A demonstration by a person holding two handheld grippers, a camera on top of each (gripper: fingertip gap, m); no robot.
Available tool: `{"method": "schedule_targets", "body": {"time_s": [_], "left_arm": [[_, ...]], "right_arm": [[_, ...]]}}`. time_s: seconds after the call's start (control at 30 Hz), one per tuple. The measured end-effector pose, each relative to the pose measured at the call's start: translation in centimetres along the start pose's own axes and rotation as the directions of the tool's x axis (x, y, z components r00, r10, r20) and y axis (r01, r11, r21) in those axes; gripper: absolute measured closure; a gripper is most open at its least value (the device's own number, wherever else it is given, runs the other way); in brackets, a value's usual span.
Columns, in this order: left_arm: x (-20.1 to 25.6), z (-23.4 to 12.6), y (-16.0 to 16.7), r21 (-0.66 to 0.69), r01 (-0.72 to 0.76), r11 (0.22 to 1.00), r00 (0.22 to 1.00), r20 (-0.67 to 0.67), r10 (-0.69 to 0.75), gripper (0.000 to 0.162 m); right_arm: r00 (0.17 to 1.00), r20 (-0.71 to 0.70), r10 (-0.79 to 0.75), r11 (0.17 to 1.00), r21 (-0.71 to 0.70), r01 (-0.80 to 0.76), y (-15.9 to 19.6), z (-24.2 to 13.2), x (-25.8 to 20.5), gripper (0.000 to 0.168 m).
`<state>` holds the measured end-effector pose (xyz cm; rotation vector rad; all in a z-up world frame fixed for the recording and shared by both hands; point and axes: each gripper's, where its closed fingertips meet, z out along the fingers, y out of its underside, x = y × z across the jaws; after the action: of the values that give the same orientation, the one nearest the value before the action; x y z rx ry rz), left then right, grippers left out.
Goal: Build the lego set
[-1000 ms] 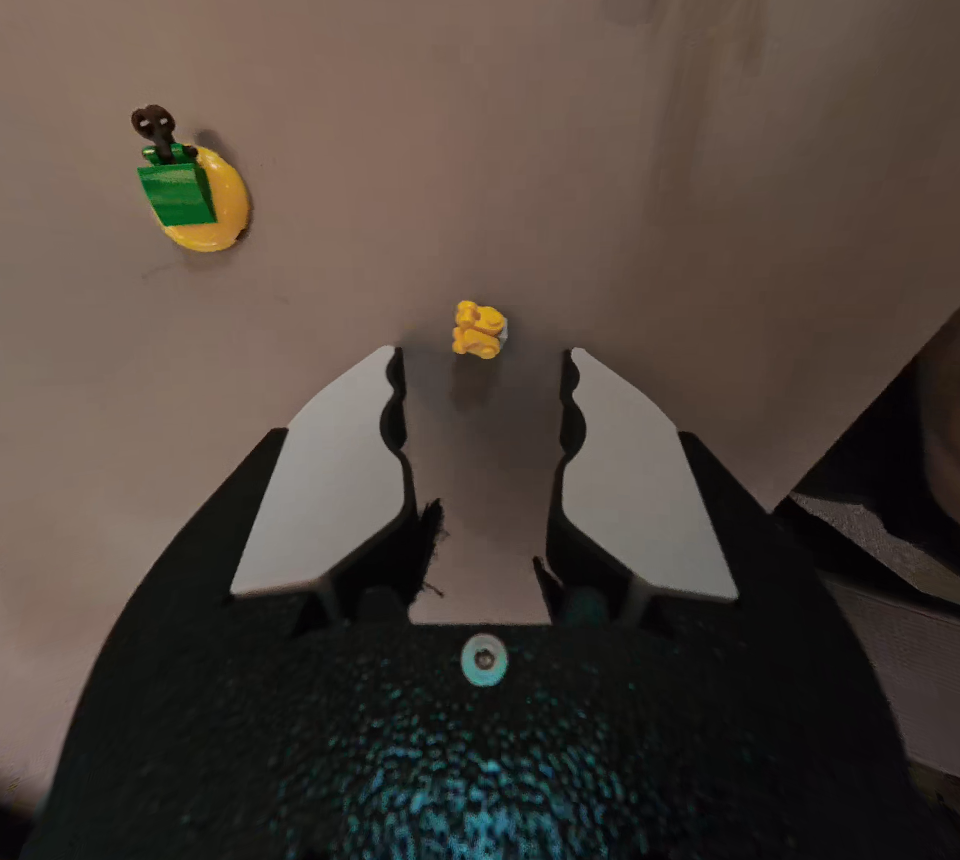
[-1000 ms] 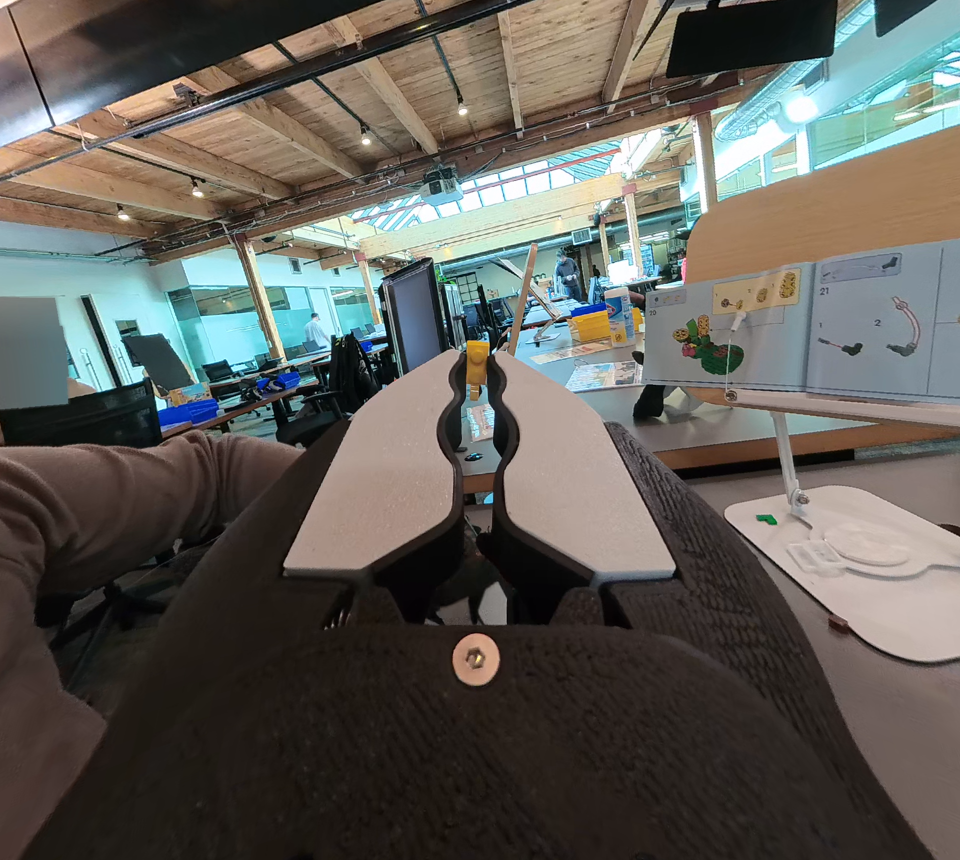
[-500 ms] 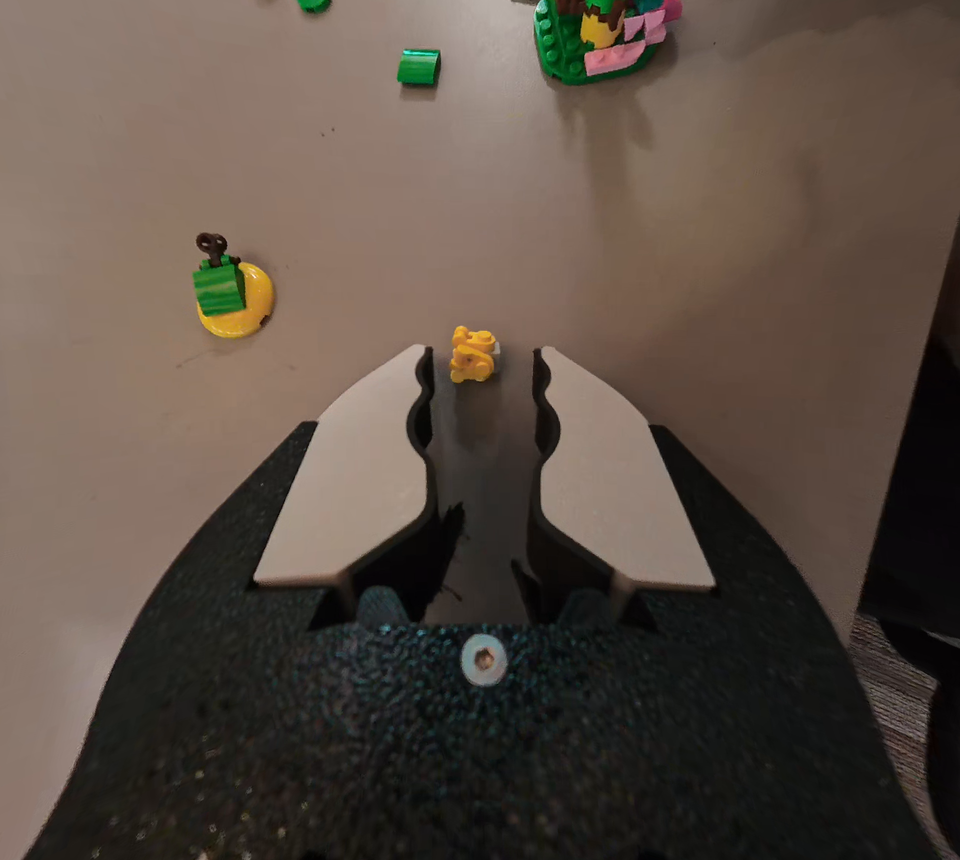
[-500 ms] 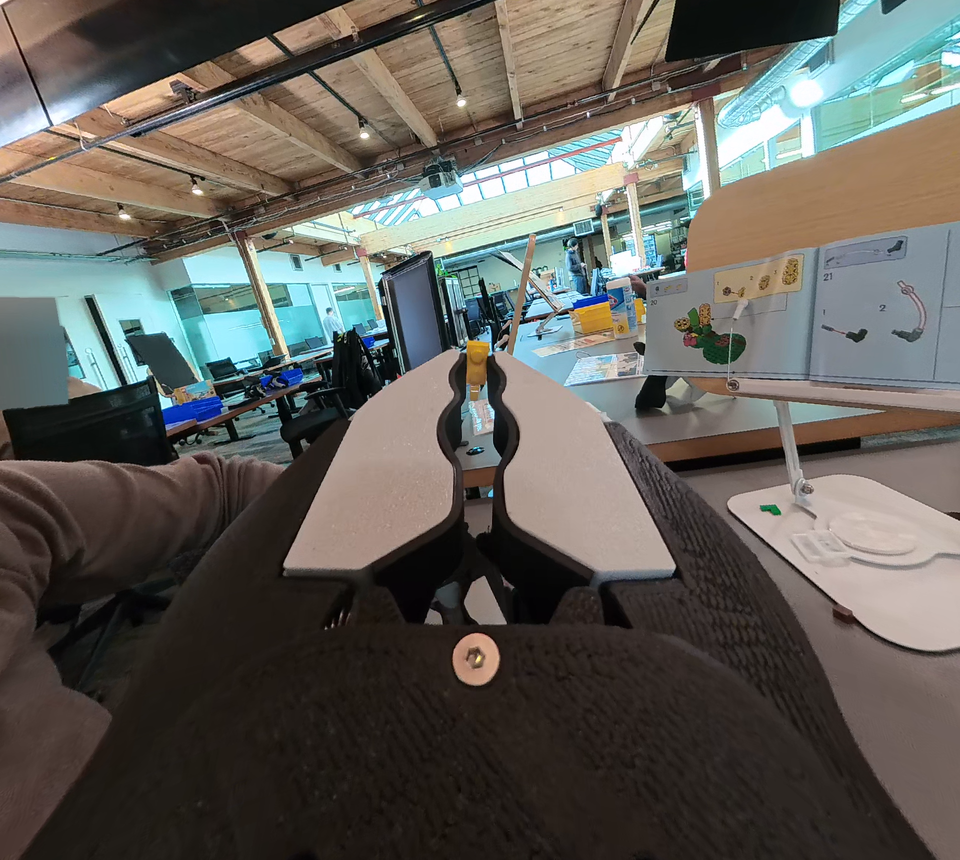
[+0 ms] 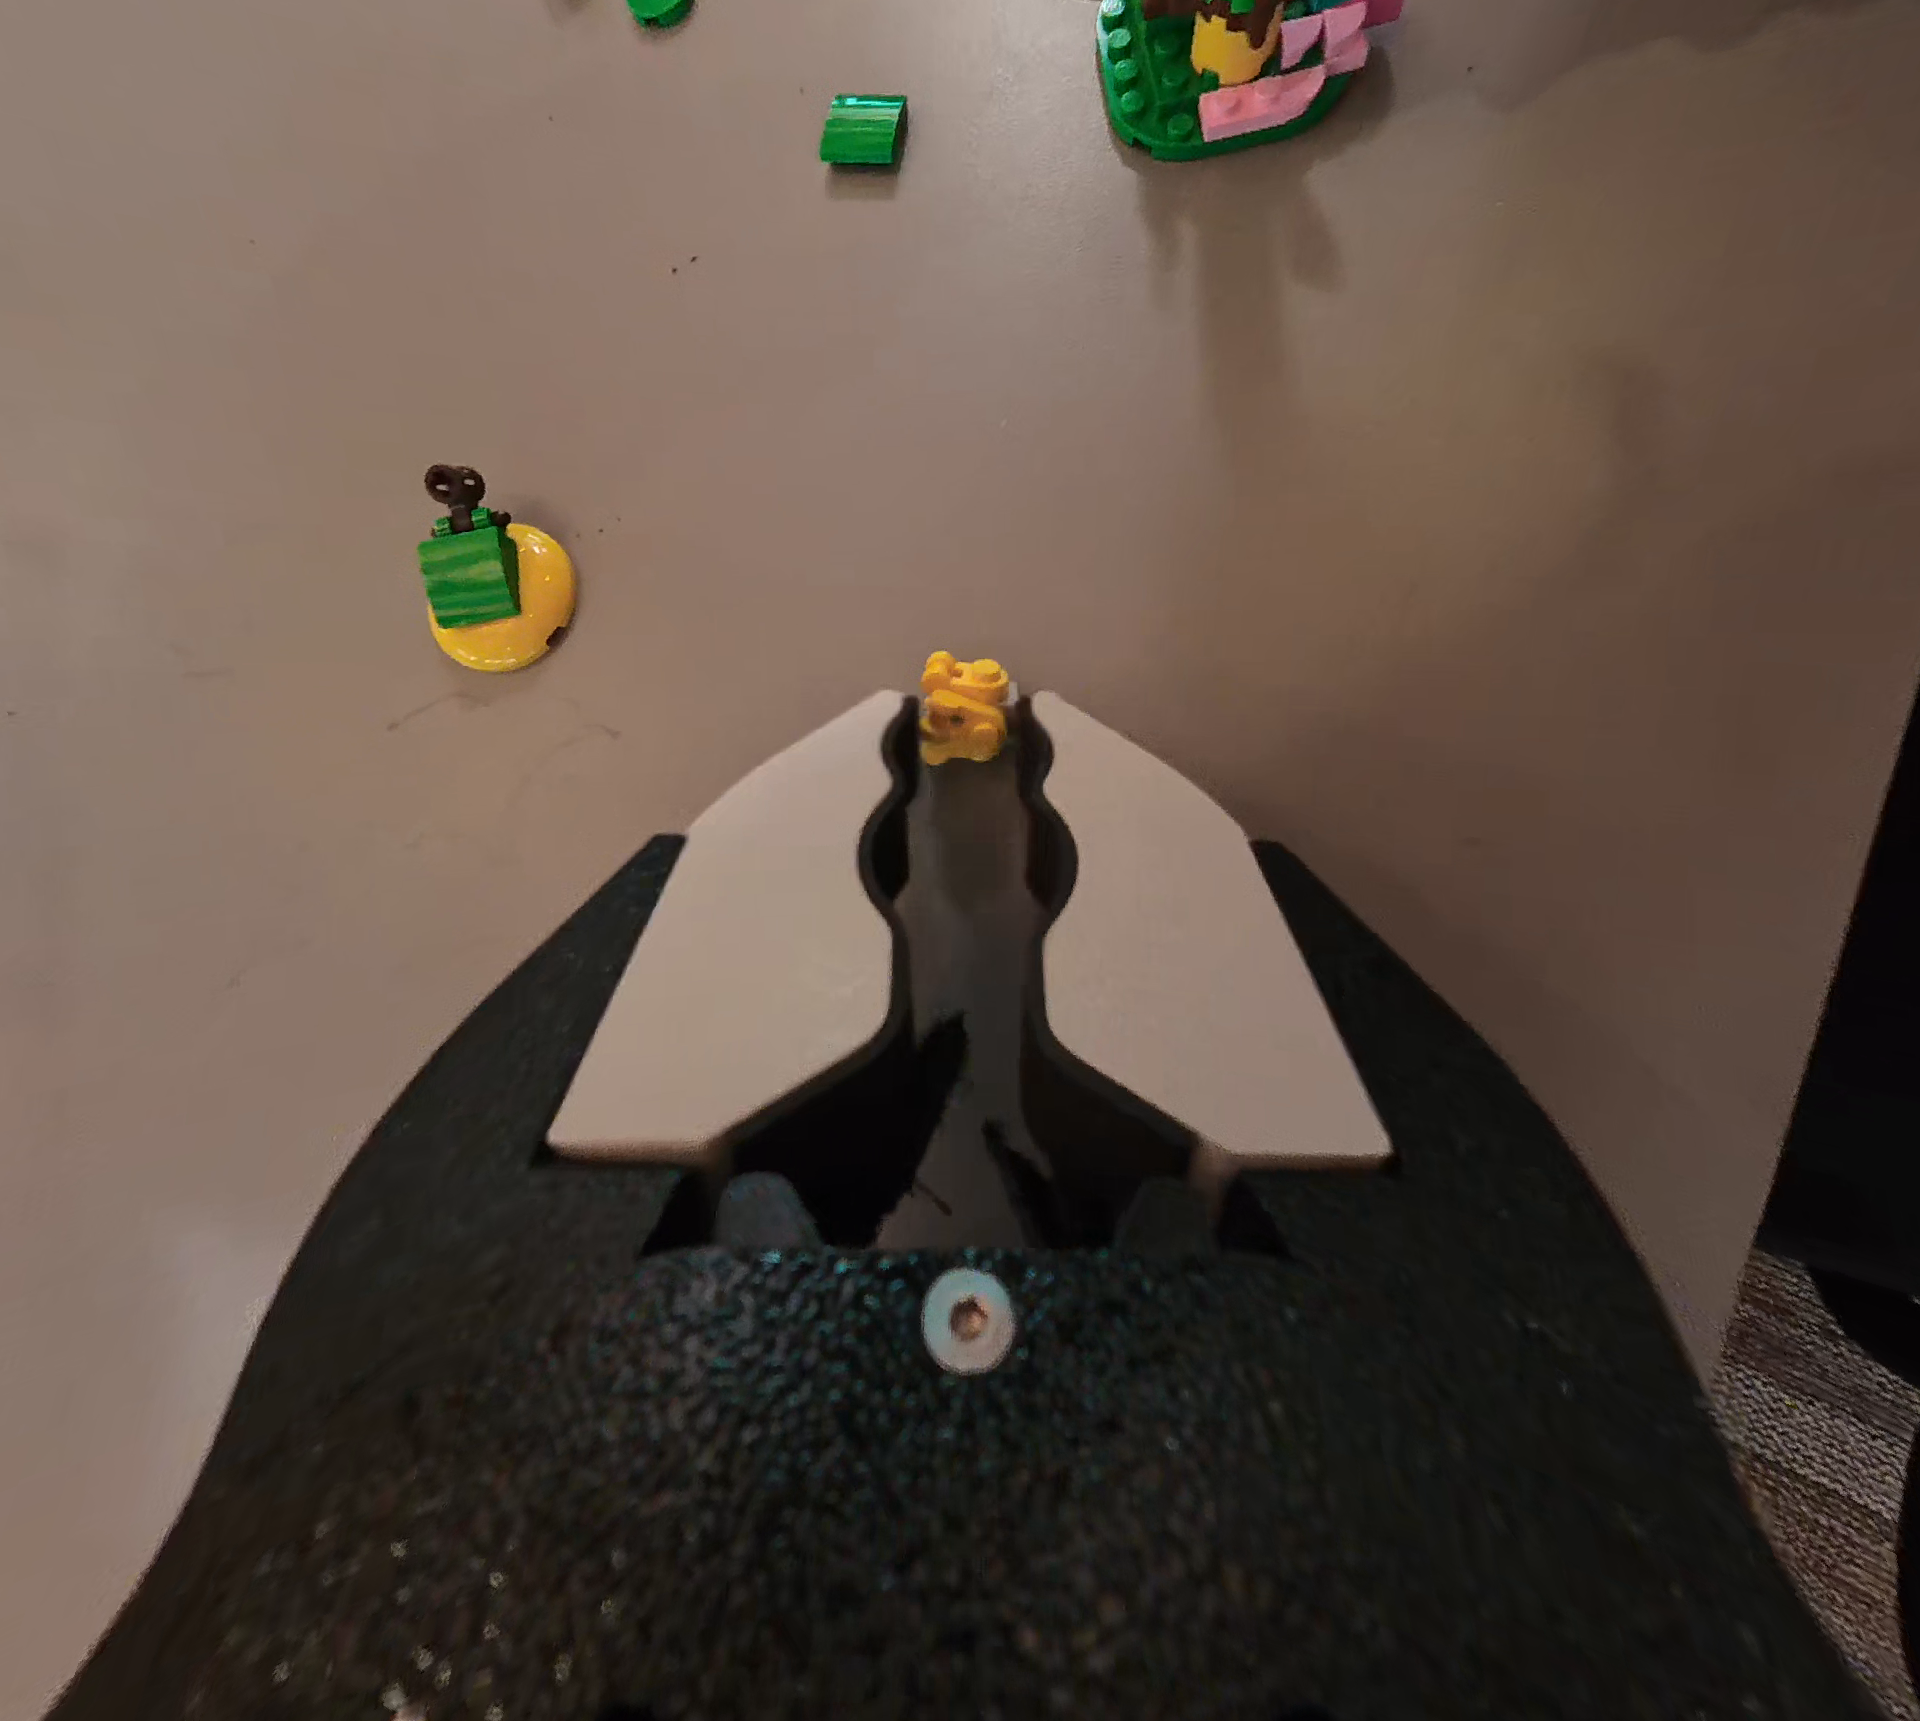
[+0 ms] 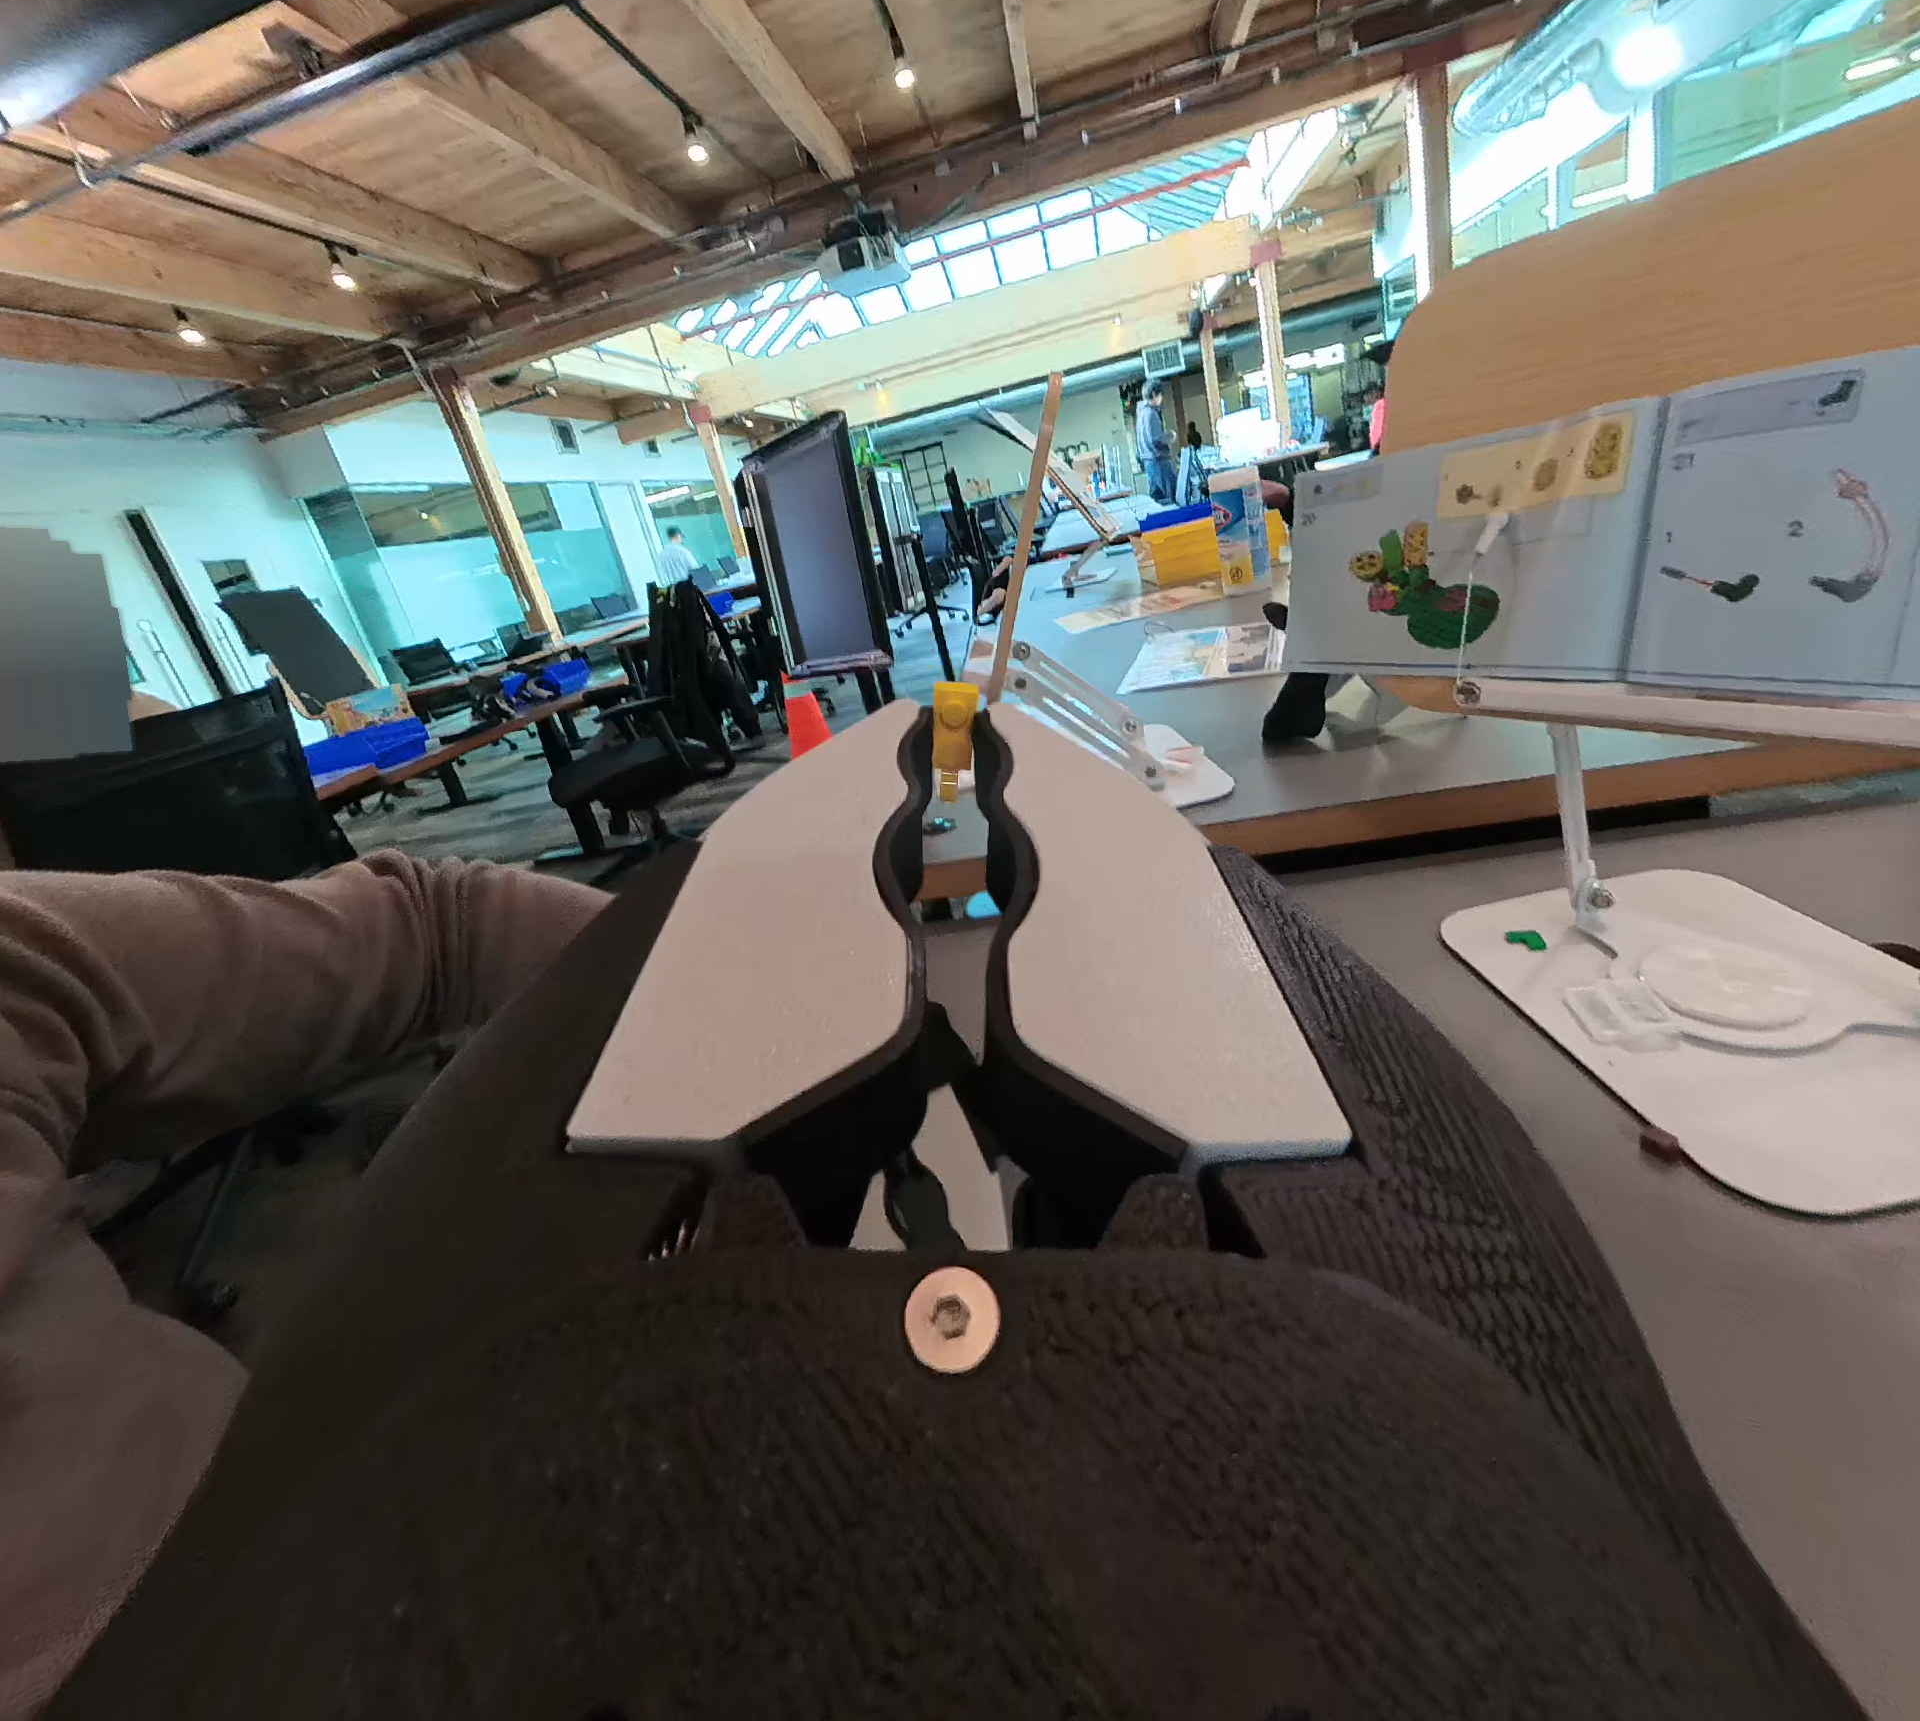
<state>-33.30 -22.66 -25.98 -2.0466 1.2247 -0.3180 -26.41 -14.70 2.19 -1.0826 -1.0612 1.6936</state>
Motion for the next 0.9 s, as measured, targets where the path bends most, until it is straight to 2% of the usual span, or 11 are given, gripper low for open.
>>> {"method": "schedule_targets", "body": {"time_s": [0.17,0.27,0.33,0.43,0.5,0.6,0.63,0.73,0.9], "left_arm": [[-0.3,-0.1,0.2,-0.004,0.012,1.0,0.999,0.047,-0.012,0.145],[-2.0,-0.8,-0.2,-0.029,0.002,1.0,0.98,0.197,0.004,0.145],[-3.4,-2.2,-2.6,0.002,-0.008,1.0,0.939,0.345,0.007,0.146],[-5.0,-6.0,-8.4,-0.039,-0.13,0.991,0.785,0.607,0.126,0.146],[-5.1,-9.2,-13.0,-0.1,-0.242,0.965,0.61,0.758,0.231,0.146],[-4.0,-12.5,-18.6,-0.211,-0.351,0.912,0.356,0.871,0.338,0.146],[-3.5,-12.9,-19.8,-0.243,-0.374,0.895,0.298,0.882,0.365,0.146],[-3.0,-13.7,-21.5,-0.287,-0.38,0.879,0.209,0.9,0.383,0.146],[-2.9,-15.4,-22.4,-0.247,-0.371,0.895,0.168,0.93,0.326,0.146]], "right_arm": [[1.0,0.007,-0.014,0.998,-0.067,0.014,1.3,0.8,-0.2,0.163],[0.999,0.017,-0.043,0.996,-0.084,0.045,1.7,1.1,-0.4,0.163],[0.999,0.012,-0.043,0.996,-0.077,0.044,1.7,1.3,-0.2,0.163],[0.998,0.058,0.026,0.999,-0.037,-0.024,1.3,1.7,-0.7,0.163],[0.992,0.108,0.064,0.998,-0.004,-0.064,0.8,2.1,-1.6,0.163],[0.98,0.182,0.083,0.995,0.041,-0.092,-0.1,2.6,-3.5,0.163],[0.974,0.208,0.087,0.993,0.057,-0.101,-0.5,2.7,-4.2,0.163],[0.972,0.229,0.047,0.995,0.073,-0.065,-1.0,2.7,-5.5,0.163],[0.982,0.169,-0.08,0.997,-0.009,0.083,-0.4,2.5,-6.2,0.163]]}}
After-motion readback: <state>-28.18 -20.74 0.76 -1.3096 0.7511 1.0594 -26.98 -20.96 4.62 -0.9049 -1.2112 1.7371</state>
